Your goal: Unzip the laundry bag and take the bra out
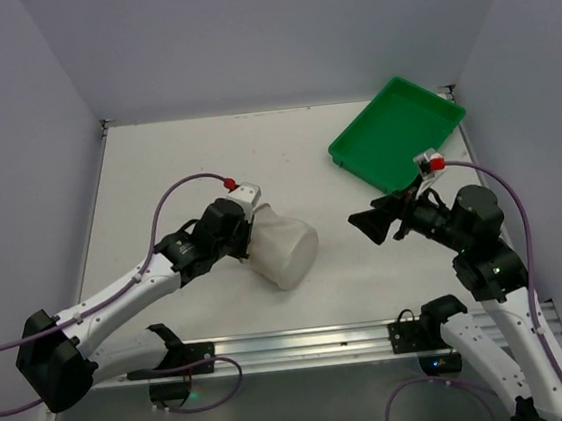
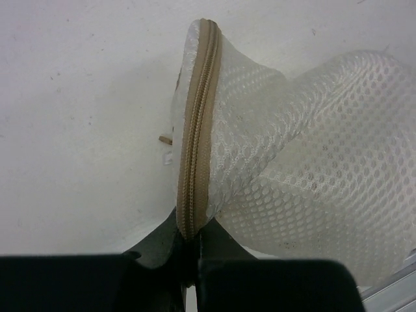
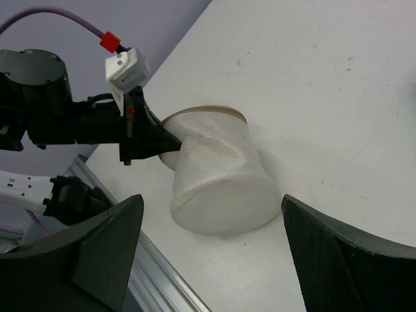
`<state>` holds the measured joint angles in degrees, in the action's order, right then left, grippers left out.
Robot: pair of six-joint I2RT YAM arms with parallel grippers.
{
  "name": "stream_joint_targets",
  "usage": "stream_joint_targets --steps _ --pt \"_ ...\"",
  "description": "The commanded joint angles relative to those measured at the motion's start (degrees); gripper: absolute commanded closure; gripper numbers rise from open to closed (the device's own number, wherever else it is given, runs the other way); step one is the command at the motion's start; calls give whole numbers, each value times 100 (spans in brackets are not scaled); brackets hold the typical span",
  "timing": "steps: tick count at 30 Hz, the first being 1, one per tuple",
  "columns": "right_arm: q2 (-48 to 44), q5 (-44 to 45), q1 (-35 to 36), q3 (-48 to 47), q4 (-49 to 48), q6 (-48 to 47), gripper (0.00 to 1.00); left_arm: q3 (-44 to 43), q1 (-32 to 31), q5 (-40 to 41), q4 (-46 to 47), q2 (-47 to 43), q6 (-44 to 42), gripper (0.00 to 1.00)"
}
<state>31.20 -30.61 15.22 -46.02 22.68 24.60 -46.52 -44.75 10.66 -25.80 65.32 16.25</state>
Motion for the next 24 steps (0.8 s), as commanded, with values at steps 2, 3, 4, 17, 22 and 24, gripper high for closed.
stream_joint_targets --steps 2,3,4,17,22,24 --pt "438 546 488 40 -88 -34 12 -523 10 190 -186 -116 755 100" --pt "509 730 647 75 -123 -26 13 -725 10 365 -284 -90 792 100" --pt "597 1123 814 93 -184 -8 13 -814 10 480 -503 -63 896 100" --pt "1811 2551 2608 313 -1089 792 17 -1940 2 1617 -1772 745 1608 100" --pt "1680 3052 2837 541 -1353 958 17 -843 -113 536 203 763 2811 79" --pt "1556 3165 2846 733 -1432 1029 17 -317 -156 323 1110 737 3497 70"
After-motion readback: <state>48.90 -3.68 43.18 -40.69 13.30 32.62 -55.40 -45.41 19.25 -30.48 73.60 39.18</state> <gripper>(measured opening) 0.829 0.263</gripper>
